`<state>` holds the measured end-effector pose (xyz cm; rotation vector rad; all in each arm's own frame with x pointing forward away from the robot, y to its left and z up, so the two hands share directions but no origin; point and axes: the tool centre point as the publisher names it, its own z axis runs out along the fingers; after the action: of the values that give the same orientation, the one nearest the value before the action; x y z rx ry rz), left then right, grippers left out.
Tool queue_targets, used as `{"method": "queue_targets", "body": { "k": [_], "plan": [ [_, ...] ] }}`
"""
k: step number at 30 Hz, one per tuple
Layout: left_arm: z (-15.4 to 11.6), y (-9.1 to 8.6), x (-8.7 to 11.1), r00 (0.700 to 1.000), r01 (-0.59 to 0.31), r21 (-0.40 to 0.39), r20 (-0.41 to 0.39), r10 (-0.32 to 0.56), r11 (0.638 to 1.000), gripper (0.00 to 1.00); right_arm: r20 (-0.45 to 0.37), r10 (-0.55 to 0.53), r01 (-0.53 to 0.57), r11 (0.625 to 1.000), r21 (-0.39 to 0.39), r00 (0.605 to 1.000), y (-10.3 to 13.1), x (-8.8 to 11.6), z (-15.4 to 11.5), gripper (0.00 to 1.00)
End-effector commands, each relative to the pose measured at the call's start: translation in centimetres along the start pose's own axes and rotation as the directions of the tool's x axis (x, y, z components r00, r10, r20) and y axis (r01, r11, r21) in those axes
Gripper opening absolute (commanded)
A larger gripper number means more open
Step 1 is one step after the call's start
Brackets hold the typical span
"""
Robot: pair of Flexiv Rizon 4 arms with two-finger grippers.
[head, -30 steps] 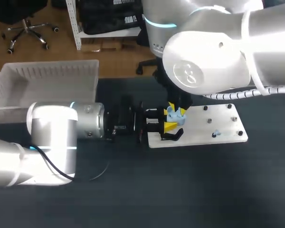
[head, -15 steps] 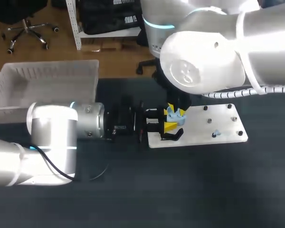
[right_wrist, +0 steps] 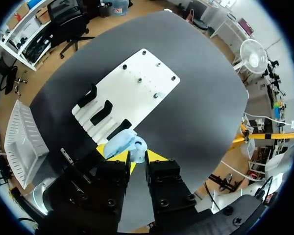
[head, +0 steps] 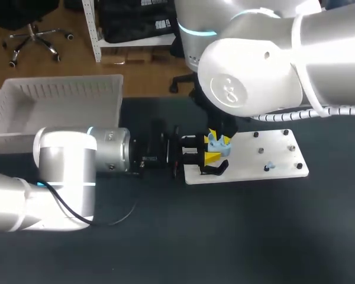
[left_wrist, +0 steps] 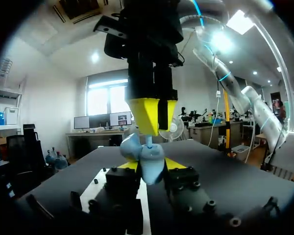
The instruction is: Pick up each earbud case from the left stands, insert the matching earbuds, close the lid, and place the case in the box.
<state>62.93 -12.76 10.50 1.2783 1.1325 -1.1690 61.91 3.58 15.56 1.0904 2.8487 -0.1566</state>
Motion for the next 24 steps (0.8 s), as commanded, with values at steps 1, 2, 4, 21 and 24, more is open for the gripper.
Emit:
{"method": "queue_targets", "body": {
  "k": [1,2,4,21,24],
  "plan": [
    [0.1,-0.2,0.0,1.0,-0.004,-0.009,0.001,0.004,1.0,0.0,-0.001,0.002,-0.002,1.0,0.006,1.0,0.2,0.0,0.0,0.0],
    [0.1,-0.2,0.0,1.0,-0.004,-0.009,0.001,0.004,1.0,0.0,-0.001,0.002,-0.002,1.0,0.006,1.0,0.2,0.0,0.0,0.0],
    [0.1,-0.2,0.0,1.0,-0.004,-0.009,0.001,0.004,1.0,0.0,-0.002,0.002,-0.002,1.0,0.006,1.0,0.2,0.0,-0.1,0.0],
    [0.1,-0.2,0.0,1.0,-0.004,-0.009,0.001,0.004,1.0,0.0,-0.005,0.01,-0.01,0.999,0.03,1.0,0.4,-0.1,0.9,0.0],
    [0.1,-0.2,0.0,1.0,-0.004,-0.009,0.001,0.004,1.0,0.0,-0.009,0.012,-0.012,0.999,0.039,1.0,0.4,-0.2,1.2,0.0]
  ]
}}
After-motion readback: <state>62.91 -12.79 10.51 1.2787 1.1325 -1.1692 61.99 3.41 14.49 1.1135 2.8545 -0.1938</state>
